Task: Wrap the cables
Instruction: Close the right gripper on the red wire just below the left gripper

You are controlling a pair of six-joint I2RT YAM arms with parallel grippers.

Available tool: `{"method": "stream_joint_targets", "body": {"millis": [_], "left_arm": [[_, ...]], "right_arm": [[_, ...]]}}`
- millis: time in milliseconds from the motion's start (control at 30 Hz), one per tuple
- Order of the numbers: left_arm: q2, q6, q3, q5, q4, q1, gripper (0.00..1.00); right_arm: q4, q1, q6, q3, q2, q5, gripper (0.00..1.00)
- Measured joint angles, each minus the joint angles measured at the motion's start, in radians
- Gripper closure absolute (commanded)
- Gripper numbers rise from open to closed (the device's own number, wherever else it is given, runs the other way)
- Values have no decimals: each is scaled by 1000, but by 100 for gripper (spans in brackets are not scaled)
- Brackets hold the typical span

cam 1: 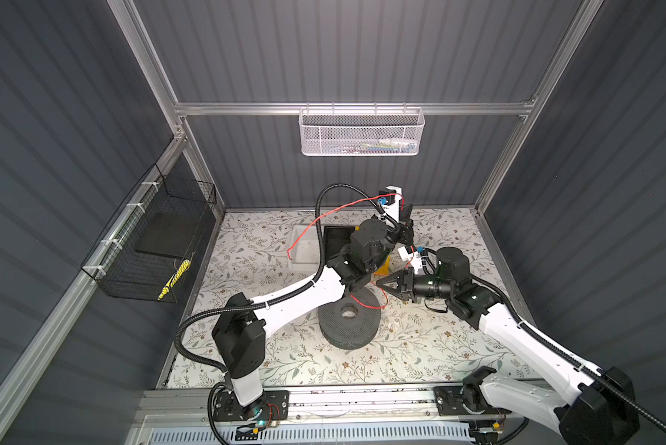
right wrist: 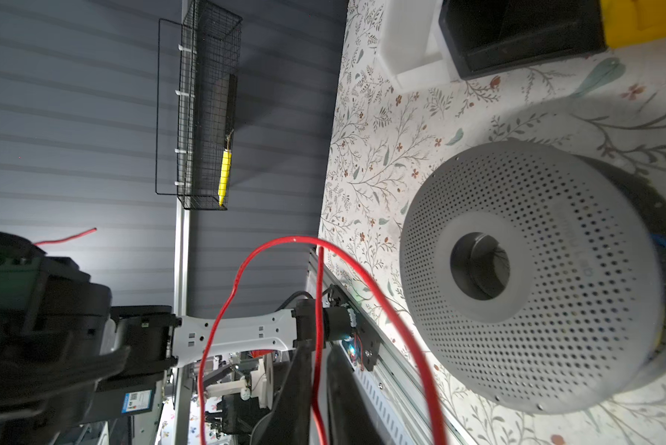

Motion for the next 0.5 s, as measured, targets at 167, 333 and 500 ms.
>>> {"method": "stream_joint_targets", "body": {"millis": [167,333,500], "left_arm": [[0,18,0,-22,-5,0,100],[-4,18,0,-38,-26,6,100],[-25,22,0,-37,-40,14,100]], "right_arm": [[-24,0,-2,-18,-25,2,100],[-77,-1,-18,-43,-87,30,100],[-113,-20,-24,-61,-146,56,90]]}}
